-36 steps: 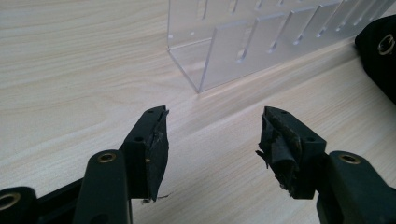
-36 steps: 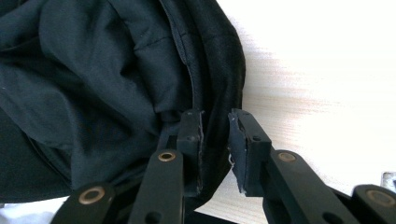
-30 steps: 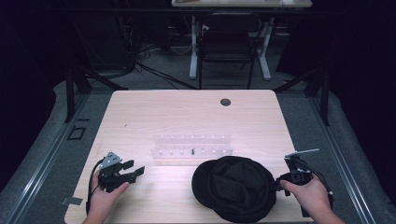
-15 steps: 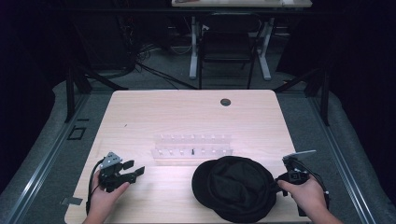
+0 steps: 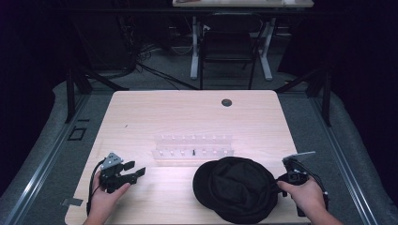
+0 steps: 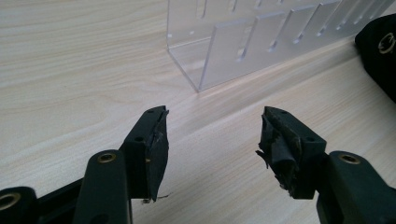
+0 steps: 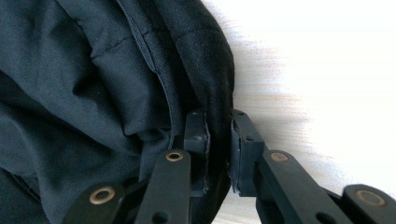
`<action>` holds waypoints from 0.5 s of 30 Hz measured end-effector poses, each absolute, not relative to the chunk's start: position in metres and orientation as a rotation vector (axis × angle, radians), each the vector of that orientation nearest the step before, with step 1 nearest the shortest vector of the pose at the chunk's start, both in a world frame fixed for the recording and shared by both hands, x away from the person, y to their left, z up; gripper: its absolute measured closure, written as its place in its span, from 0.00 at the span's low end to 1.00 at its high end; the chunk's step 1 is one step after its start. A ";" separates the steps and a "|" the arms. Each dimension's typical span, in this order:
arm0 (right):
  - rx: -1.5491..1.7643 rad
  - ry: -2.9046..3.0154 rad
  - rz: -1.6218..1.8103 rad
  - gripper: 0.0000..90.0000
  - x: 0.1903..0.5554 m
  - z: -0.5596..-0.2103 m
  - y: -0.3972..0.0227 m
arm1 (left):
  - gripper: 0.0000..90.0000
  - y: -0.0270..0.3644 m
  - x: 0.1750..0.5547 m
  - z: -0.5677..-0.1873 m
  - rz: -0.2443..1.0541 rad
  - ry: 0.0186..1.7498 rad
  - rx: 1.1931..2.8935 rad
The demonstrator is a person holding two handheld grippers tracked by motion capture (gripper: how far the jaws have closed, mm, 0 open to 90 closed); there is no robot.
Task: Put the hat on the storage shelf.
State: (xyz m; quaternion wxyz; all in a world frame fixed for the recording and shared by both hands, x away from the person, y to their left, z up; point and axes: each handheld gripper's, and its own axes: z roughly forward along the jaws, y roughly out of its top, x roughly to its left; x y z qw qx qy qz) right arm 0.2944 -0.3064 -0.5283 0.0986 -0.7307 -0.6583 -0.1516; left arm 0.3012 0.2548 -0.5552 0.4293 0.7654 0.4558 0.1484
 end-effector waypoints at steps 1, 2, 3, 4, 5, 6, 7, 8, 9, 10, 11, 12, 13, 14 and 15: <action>-2.161 -1.945 -0.445 0.87 0.295 -0.529 -0.307 | 0.46 0.255 0.301 -0.555 0.370 1.138 1.910; -2.149 -1.949 -0.438 0.88 0.295 -0.529 -0.307 | 0.47 0.255 0.301 -0.555 0.370 1.139 1.909; -2.165 -1.941 -0.436 0.89 0.295 -0.530 -0.307 | 0.46 0.255 0.301 -0.555 0.370 1.137 1.911; -2.165 -1.941 -0.436 0.89 0.295 -0.530 -0.307 | 0.46 0.255 0.301 -0.555 0.370 1.137 1.911; -2.150 -1.932 -0.432 0.90 0.296 -0.530 -0.307 | 0.46 0.255 0.301 -0.555 0.371 1.138 1.910; -2.148 -1.942 -0.434 0.91 0.296 -0.531 -0.307 | 0.46 0.255 0.301 -0.555 0.370 1.139 1.909; -2.136 -1.945 -0.432 0.91 0.296 -0.531 -0.308 | 0.46 0.255 0.301 -0.555 0.370 1.138 1.910; -2.136 -1.945 -0.432 0.91 0.296 -0.531 -0.308 | 0.46 0.255 0.301 -0.555 0.370 1.138 1.910; -2.136 -1.941 -0.438 0.92 0.296 -0.531 -0.307 | 0.46 0.255 0.301 -0.555 0.369 1.138 1.909; -2.136 -1.921 -0.443 0.92 0.297 -0.531 -0.307 | 0.46 0.255 0.301 -0.555 0.369 1.139 1.910; -2.135 -1.911 -0.439 0.93 0.297 -0.532 -0.308 | 0.46 0.255 0.301 -0.555 0.367 1.141 1.909; -2.135 -1.911 -0.439 0.93 0.297 -0.532 -0.308 | 0.46 0.255 0.301 -0.555 0.367 1.141 1.909; -2.144 -1.897 -0.446 0.94 0.297 -0.532 -0.308 | 0.46 0.255 0.301 -0.555 0.367 1.139 1.910; -2.143 -1.895 -0.446 0.94 0.297 -0.532 -0.308 | 0.46 0.255 0.301 -0.555 0.367 1.139 1.910; -2.143 -1.894 -0.446 0.95 0.297 -0.532 -0.308 | 0.46 0.255 0.302 -0.556 0.369 1.139 1.909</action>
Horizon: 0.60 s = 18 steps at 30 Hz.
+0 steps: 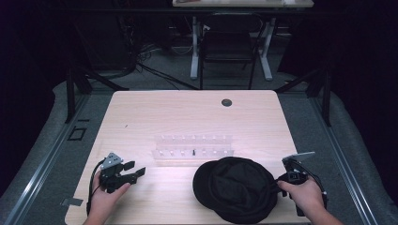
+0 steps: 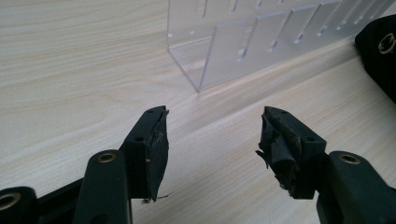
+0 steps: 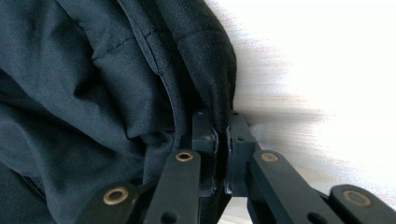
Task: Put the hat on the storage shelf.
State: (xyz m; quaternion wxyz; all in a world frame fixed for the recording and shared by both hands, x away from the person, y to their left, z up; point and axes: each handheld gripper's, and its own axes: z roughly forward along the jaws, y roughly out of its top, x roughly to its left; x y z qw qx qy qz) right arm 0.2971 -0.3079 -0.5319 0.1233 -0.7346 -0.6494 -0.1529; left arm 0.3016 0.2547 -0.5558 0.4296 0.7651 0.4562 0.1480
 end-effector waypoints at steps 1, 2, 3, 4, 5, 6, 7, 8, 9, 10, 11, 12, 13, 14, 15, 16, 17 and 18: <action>-2.142 -1.896 -0.446 0.95 0.297 -0.532 -0.308 | 0.46 0.254 0.302 -0.556 0.374 1.138 1.902; -2.131 -1.899 -0.446 0.95 0.297 -0.531 -0.308 | 0.46 0.254 0.302 -0.556 0.374 1.137 1.901; -2.131 -1.899 -0.446 0.95 0.297 -0.531 -0.308 | 0.46 0.254 0.302 -0.556 0.374 1.137 1.901; -2.127 -1.899 -0.450 0.96 0.297 -0.530 -0.309 | 0.47 0.254 0.302 -0.556 0.374 1.137 1.901; -2.127 -1.899 -0.450 0.96 0.297 -0.530 -0.309 | 0.47 0.254 0.302 -0.556 0.375 1.138 1.902; -2.125 -1.898 -0.452 0.96 0.297 -0.530 -0.309 | 0.46 0.254 0.302 -0.556 0.373 1.138 1.904; -2.121 -1.893 -0.462 0.96 0.296 -0.529 -0.309 | 0.46 0.255 0.302 -0.556 0.370 1.139 1.910; -2.121 -1.893 -0.462 0.96 0.296 -0.529 -0.309 | 0.47 0.255 0.302 -0.556 0.370 1.139 1.910; -2.118 -1.890 -0.464 0.96 0.296 -0.528 -0.310 | 0.46 0.255 0.301 -0.556 0.370 1.139 1.910; -2.116 -1.887 -0.471 0.96 0.296 -0.528 -0.311 | 0.46 0.255 0.301 -0.556 0.370 1.139 1.910; -2.117 -1.872 -0.503 0.97 0.295 -0.528 -0.311 | 0.46 0.254 0.302 -0.556 0.374 1.138 1.903; -2.117 -1.872 -0.503 0.97 0.295 -0.528 -0.311 | 0.46 0.254 0.302 -0.556 0.375 1.137 1.900; -2.099 -1.885 -0.478 0.97 0.296 -0.526 -0.313 | 0.46 0.254 0.302 -0.556 0.374 1.138 1.903; -2.099 -1.885 -0.478 0.97 0.296 -0.526 -0.313 | 0.46 0.254 0.302 -0.556 0.375 1.138 1.901; -2.113 -1.874 -0.493 0.97 0.295 -0.526 -0.312 | 0.46 0.254 0.302 -0.556 0.375 1.139 1.902; -2.097 -1.877 -0.492 0.97 0.295 -0.524 -0.313 | 0.47 0.254 0.302 -0.556 0.375 1.138 1.902; -2.116 -1.867 -0.503 0.97 0.295 -0.524 -0.312 | 0.46 0.254 0.302 -0.556 0.375 1.138 1.902; -2.102 -1.869 -0.506 0.97 0.295 -0.523 -0.313 | 0.47 0.255 0.302 -0.556 0.369 1.138 1.911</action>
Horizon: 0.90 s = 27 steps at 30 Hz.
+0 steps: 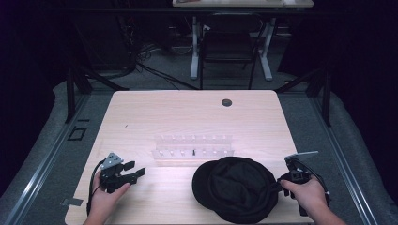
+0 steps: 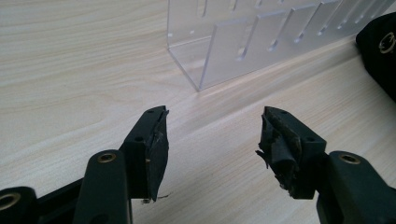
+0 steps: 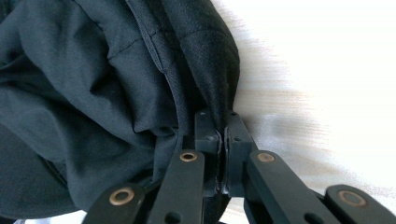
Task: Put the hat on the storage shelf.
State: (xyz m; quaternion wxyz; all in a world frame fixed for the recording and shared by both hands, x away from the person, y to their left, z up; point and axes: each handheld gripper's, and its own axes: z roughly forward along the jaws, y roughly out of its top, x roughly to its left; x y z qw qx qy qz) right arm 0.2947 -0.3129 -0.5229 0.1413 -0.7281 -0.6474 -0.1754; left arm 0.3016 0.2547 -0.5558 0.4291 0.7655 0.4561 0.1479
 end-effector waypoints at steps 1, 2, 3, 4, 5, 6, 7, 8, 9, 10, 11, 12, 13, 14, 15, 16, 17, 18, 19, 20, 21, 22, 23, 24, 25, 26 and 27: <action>-2.097 -1.869 -0.509 0.97 0.295 -0.521 -0.313 | 0.46 0.254 0.302 -0.556 0.374 1.139 1.906; -2.097 -1.869 -0.509 0.97 0.295 -0.521 -0.313 | 0.46 0.254 0.302 -0.556 0.374 1.139 1.906; -2.097 -1.862 -0.524 0.97 0.294 -0.520 -0.313 | 0.46 0.255 0.302 -0.556 0.370 1.139 1.910; -2.087 -1.881 -0.532 0.97 0.294 -0.519 -0.313 | 0.47 0.254 0.302 -0.556 0.374 1.140 1.905; -2.087 -1.867 -0.548 0.97 0.294 -0.518 -0.313 | 0.47 0.254 0.302 -0.556 0.374 1.139 1.905; -2.044 -1.903 -0.516 0.97 0.294 -0.513 -0.315 | 0.46 0.255 0.302 -0.556 0.370 1.139 1.910; -2.044 -1.903 -0.516 0.97 0.294 -0.513 -0.315 | 0.46 0.255 0.302 -0.556 0.370 1.139 1.910; -2.060 -1.869 -0.568 0.97 0.293 -0.510 -0.314 | 0.47 0.254 0.302 -0.557 0.376 1.139 1.902; -2.060 -1.869 -0.568 0.97 0.293 -0.510 -0.314 | 0.46 0.254 0.302 -0.557 0.376 1.139 1.902; -2.053 -1.878 -0.553 0.97 0.293 -0.508 -0.314 | 0.46 0.254 0.302 -0.557 0.375 1.140 1.902; -2.099 -1.842 -0.587 0.97 0.291 -0.507 -0.311 | 0.46 0.254 0.302 -0.557 0.375 1.138 1.901; -2.046 -1.864 -0.587 0.97 0.292 -0.504 -0.314 | 0.46 0.254 0.302 -0.557 0.375 1.138 1.901; -2.043 -1.855 -0.604 0.97 0.291 -0.501 -0.314 | 0.47 0.254 0.302 -0.557 0.376 1.138 1.900; -2.040 -1.853 -0.605 0.97 0.291 -0.499 -0.313 | 0.46 0.254 0.302 -0.557 0.376 1.139 1.899; -2.040 -1.853 -0.605 0.97 0.291 -0.499 -0.313 | 0.46 0.254 0.302 -0.557 0.376 1.139 1.899; -2.017 -1.864 -0.597 0.97 0.292 -0.494 -0.313 | 0.46 0.254 0.302 -0.557 0.375 1.141 1.903; -2.017 -1.864 -0.597 0.97 0.292 -0.494 -0.313 | 0.46 0.254 0.302 -0.557 0.375 1.141 1.903; -2.026 -1.849 -0.616 0.97 0.291 -0.492 -0.312 | 0.46 0.254 0.302 -0.557 0.377 1.141 1.899; -1.997 -1.869 -0.595 0.97 0.292 -0.490 -0.313 | 0.47 0.254 0.302 -0.557 0.377 1.141 1.899; -1.997 -1.869 -0.595 0.97 0.292 -0.490 -0.313 | 0.47 0.253 0.302 -0.557 0.377 1.140 1.899; -1.990 -1.866 -0.603 0.97 0.292 -0.488 -0.312 | 0.46 0.253 0.302 -0.557 0.377 1.140 1.899; -2.005 -1.850 -0.622 0.97 0.291 -0.487 -0.311 | 0.46 0.253 0.302 -0.557 0.377 1.140 1.898; -2.006 -1.852 -0.628 0.97 0.291 -0.485 -0.310 | 0.47 0.253 0.302 -0.557 0.377 1.141 1.898; -1.980 -1.858 -0.628 0.97 0.291 -0.481 -0.310 | 0.46 0.254 0.302 -0.557 0.377 1.141 1.898; -1.986 -1.848 -0.641 0.97 0.290 -0.480 -0.310 | 0.46 0.253 0.302 -0.557 0.377 1.141 1.897; -1.965 -1.858 -0.637 0.97 0.291 -0.478 -0.310 | 0.46 0.253 0.302 -0.557 0.377 1.141 1.897; -1.971 -1.850 -0.645 0.97 0.290 -0.477 -0.310 | 0.46 0.253 0.302 -0.557 0.377 1.141 1.898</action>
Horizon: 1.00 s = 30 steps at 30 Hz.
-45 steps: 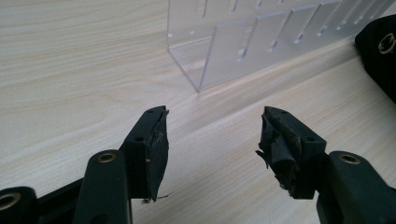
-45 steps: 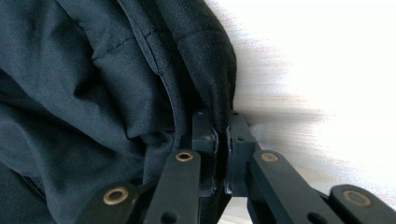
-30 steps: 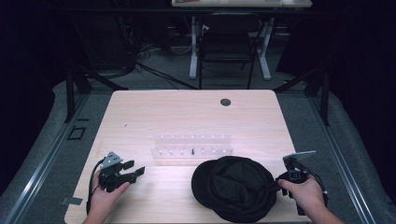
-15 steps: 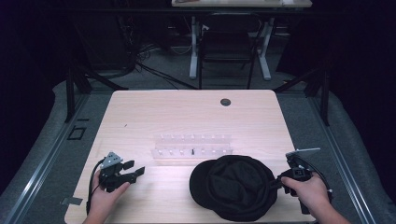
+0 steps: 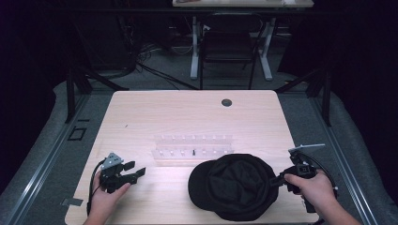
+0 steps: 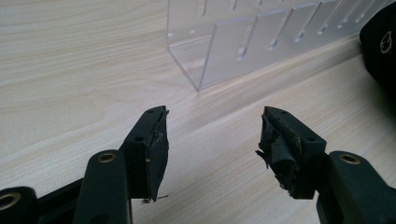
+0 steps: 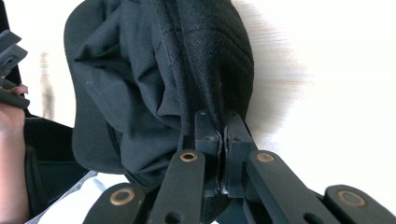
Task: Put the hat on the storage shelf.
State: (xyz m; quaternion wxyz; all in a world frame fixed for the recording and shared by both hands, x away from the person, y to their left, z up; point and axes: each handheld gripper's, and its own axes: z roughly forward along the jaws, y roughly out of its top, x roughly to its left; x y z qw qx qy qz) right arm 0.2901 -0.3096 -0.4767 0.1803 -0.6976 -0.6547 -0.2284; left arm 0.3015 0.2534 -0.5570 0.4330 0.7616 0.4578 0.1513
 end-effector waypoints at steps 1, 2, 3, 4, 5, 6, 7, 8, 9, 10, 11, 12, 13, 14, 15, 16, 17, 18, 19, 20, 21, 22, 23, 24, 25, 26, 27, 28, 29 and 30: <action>-1.977 -1.846 -0.651 0.97 0.290 -0.475 -0.309 | 0.46 0.254 0.302 -0.557 0.375 1.139 1.901; -1.991 -1.830 -0.659 0.97 0.289 -0.473 -0.307 | 0.46 0.253 0.302 -0.557 0.378 1.139 1.898; -1.963 -1.835 -0.671 0.97 0.290 -0.471 -0.308 | 0.46 0.254 0.301 -0.557 0.374 1.140 1.901; -1.966 -1.837 -0.669 0.97 0.290 -0.470 -0.307 | 0.47 0.253 0.302 -0.557 0.376 1.140 1.899; -1.956 -1.826 -0.684 0.97 0.290 -0.468 -0.307 | 0.46 0.253 0.302 -0.557 0.377 1.140 1.900; -1.947 -1.815 -0.673 0.97 0.290 -0.465 -0.306 | 0.46 0.253 0.302 -0.557 0.377 1.140 1.899; -1.947 -1.815 -0.673 0.97 0.290 -0.465 -0.306 | 0.47 0.253 0.302 -0.557 0.377 1.140 1.899; -1.931 -1.813 -0.684 0.97 0.290 -0.462 -0.305 | 0.46 0.253 0.302 -0.557 0.373 1.140 1.903; -1.886 -1.858 -0.661 0.97 0.292 -0.459 -0.308 | 0.46 0.253 0.302 -0.557 0.373 1.140 1.903; -1.886 -1.858 -0.661 0.97 0.292 -0.459 -0.308 | 0.46 0.253 0.302 -0.557 0.373 1.140 1.903; -1.912 -1.807 -0.703 0.97 0.291 -0.457 -0.304 | 0.46 0.253 0.302 -0.557 0.373 1.140 1.903; -1.912 -1.807 -0.703 0.97 0.291 -0.457 -0.304 | 0.46 0.253 0.302 -0.557 0.373 1.141 1.902; -1.894 -1.813 -0.723 0.97 0.291 -0.453 -0.303 | 0.46 0.253 0.302 -0.557 0.373 1.140 1.903; -1.894 -1.813 -0.723 0.97 0.291 -0.453 -0.303 | 0.46 0.253 0.302 -0.557 0.373 1.141 1.903; -1.877 -1.827 -0.744 0.97 0.291 -0.451 -0.302 | 0.47 0.253 0.302 -0.557 0.373 1.141 1.902; -1.890 -1.811 -0.740 0.97 0.290 -0.449 -0.301 | 0.46 0.253 0.302 -0.557 0.373 1.141 1.902; -1.871 -1.819 -0.750 0.97 0.291 -0.448 -0.302 | 0.47 0.253 0.302 -0.557 0.373 1.140 1.903; -1.871 -1.819 -0.750 0.97 0.291 -0.448 -0.302 | 0.47 0.253 0.301 -0.557 0.373 1.139 1.903; -1.859 -1.824 -0.750 0.97 0.291 -0.447 -0.302 | 0.46 0.253 0.301 -0.557 0.374 1.139 1.903; -1.860 -1.818 -0.757 0.97 0.291 -0.445 -0.301 | 0.46 0.253 0.301 -0.557 0.374 1.139 1.902; -1.856 -1.819 -0.762 0.97 0.291 -0.444 -0.301 | 0.47 0.253 0.301 -0.557 0.375 1.139 1.902; -1.854 -1.816 -0.766 0.97 0.291 -0.443 -0.300 | 0.47 0.253 0.301 -0.557 0.375 1.140 1.901; -1.851 -1.812 -0.772 0.97 0.290 -0.441 -0.300 | 0.46 0.253 0.302 -0.557 0.375 1.140 1.902; -1.842 -1.802 -0.789 0.97 0.290 -0.438 -0.300 | 0.47 0.253 0.302 -0.557 0.374 1.140 1.903; -1.842 -1.802 -0.789 0.97 0.290 -0.438 -0.300 | 0.46 0.253 0.302 -0.557 0.374 1.140 1.903; -1.833 -1.800 -0.796 0.97 0.290 -0.436 -0.300 | 0.46 0.253 0.302 -0.557 0.373 1.140 1.904; -1.824 -1.795 -0.813 0.97 0.290 -0.433 -0.299 | 0.47 0.253 0.302 -0.557 0.373 1.140 1.906; -1.824 -1.795 -0.813 0.97 0.290 -0.433 -0.299 | 0.46 0.253 0.302 -0.557 0.373 1.140 1.906; -1.823 -1.790 -0.830 0.97 0.290 -0.431 -0.297 | 0.46 0.253 0.302 -0.557 0.373 1.140 1.906; -1.825 -1.779 -0.843 0.97 0.290 -0.430 -0.296 | 0.46 0.253 0.302 -0.557 0.374 1.139 1.905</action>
